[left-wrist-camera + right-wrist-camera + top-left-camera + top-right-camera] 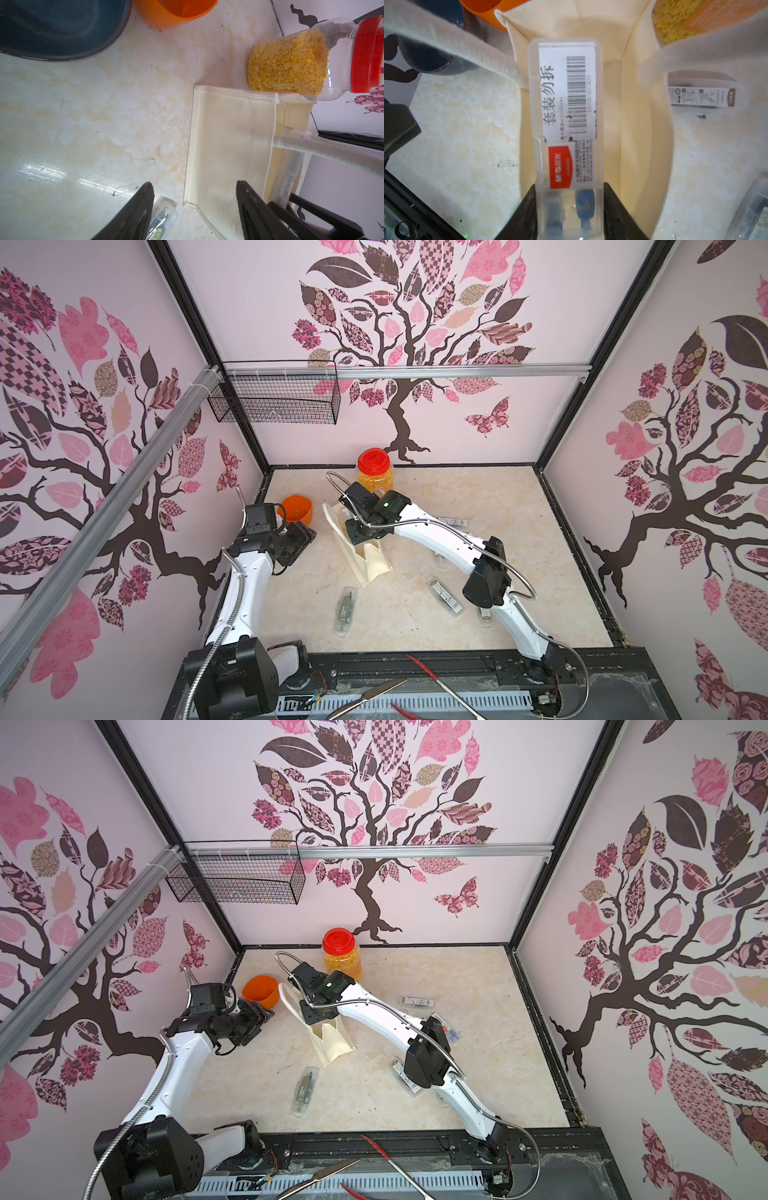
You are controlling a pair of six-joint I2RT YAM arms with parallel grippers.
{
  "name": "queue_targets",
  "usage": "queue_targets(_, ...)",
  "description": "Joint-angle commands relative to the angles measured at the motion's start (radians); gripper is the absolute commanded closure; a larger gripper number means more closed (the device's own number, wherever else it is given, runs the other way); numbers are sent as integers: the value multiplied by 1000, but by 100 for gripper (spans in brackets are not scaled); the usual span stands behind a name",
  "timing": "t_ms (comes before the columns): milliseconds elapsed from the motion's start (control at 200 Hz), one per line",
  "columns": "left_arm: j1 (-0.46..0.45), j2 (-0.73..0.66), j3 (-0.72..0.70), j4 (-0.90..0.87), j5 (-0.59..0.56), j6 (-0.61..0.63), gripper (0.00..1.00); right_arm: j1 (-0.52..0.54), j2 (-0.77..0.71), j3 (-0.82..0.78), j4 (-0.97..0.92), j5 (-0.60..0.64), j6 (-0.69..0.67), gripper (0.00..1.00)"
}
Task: Put the compass set into the canvas bag
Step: Place the compass set in the canvas bag.
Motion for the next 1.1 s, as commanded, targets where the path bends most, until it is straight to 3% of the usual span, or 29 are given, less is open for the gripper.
queue_targets(0, -1, -11, 12, 4, -8, 12, 33, 5, 3, 44, -14, 65, -20, 56)
queue_targets(175, -1, -18, 16, -2, -6, 18, 33, 4, 68, 124, -25, 67, -19, 57)
queue_targets(480, -1, -24, 13, 0, -7, 17, 33, 4, 157, 113, -30, 78, -27, 56)
queue_targets(895, -2, -22, 10, 2, -4, 17, 33, 5, 165, 90, -49, 79, -34, 55)
queue_targets(1030, -1, -20, 14, 3, -4, 18, 33, 4, 171, 92, -55, 70, -36, 51)
queue_targets(1095, -1, -20, 16, 1, -4, 17, 33, 4, 160, 92, -51, 67, -42, 42)
